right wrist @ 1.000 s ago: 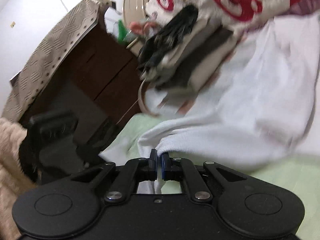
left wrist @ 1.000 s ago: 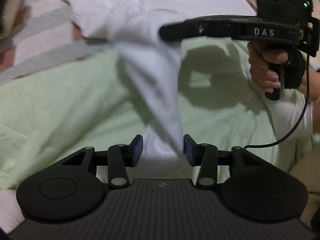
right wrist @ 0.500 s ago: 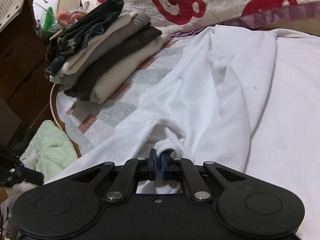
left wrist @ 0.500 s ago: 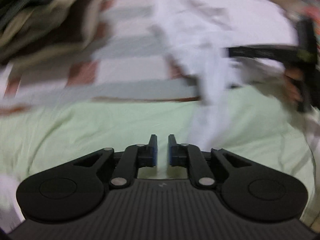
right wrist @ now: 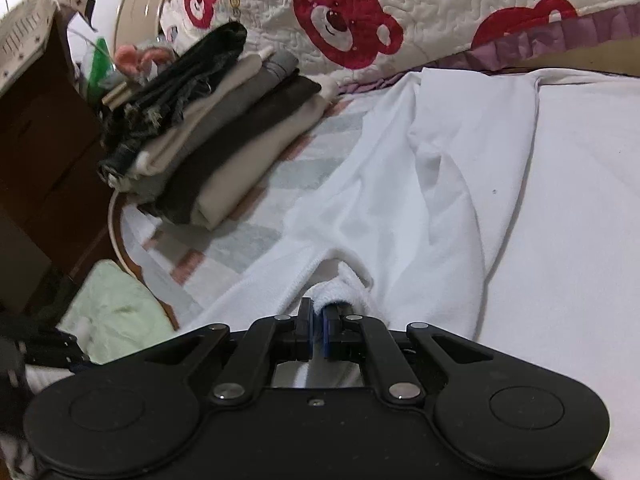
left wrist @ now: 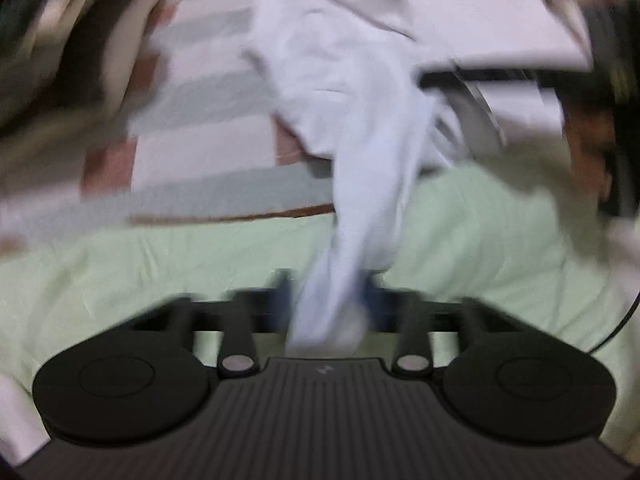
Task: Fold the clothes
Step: 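Open the left gripper over the sleeve while the right gripper holds the shirt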
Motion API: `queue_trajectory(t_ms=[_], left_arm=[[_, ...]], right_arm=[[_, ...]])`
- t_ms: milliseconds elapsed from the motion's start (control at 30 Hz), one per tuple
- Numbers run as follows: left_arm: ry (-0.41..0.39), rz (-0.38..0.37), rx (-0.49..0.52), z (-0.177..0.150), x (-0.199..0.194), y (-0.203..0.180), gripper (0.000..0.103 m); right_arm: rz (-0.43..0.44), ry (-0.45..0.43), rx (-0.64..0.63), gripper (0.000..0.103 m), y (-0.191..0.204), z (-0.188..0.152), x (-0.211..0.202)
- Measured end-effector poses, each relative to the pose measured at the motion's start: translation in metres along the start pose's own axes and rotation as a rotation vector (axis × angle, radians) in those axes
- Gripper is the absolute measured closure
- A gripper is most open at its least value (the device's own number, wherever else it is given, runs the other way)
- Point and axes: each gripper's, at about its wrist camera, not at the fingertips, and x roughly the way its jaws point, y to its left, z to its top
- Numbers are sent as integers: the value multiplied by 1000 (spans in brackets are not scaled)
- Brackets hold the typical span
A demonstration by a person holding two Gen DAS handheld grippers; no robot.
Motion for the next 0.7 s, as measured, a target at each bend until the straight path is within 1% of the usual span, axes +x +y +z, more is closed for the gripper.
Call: queue_trajectory(t_ms=[233,300,333,367,400,433,467,500,533,600,633,667,700], left_arm=[[-57,33,70,7,-14,-5,95],[-73,42,90,9,-18,-6,93],[-81,47,100,10,-20,-7,90],[-90,52,110,11,-22,-7,80],[-98,57,120,12,-24,-8,66],[-106,61,130,13,-26,-9,59],[-114,66,140,14,-28,-9,54],[-117,70,152,15,-28,-11,54],[-96,74,173,15,-22,-15,54],[-70,123,198,16,-8,-20,54],[-58,146,207,16,-1,-23,56],[-44,161,197,17,7,-21,58],[-16,179,182,16,13,-16,66]], right_arm=[[-41,38,-81,97,1,0,12],[-34,41,-65,97,-2,0,12],[-32,41,-60,97,-3,0,12],[-30,41,-55,97,-5,0,12],[-27,39,-53,97,-5,-1,11],[-25,37,-51,97,-6,-2,10],[-22,35,-50,97,-6,-3,10],[-18,29,-47,97,-7,-4,9],[-13,24,-44,97,-7,-5,9],[-3,14,-35,97,-9,-6,7],[2,10,-33,97,-10,-7,7],[6,7,-31,97,-11,-8,6],[10,4,-29,97,-11,-8,6]])
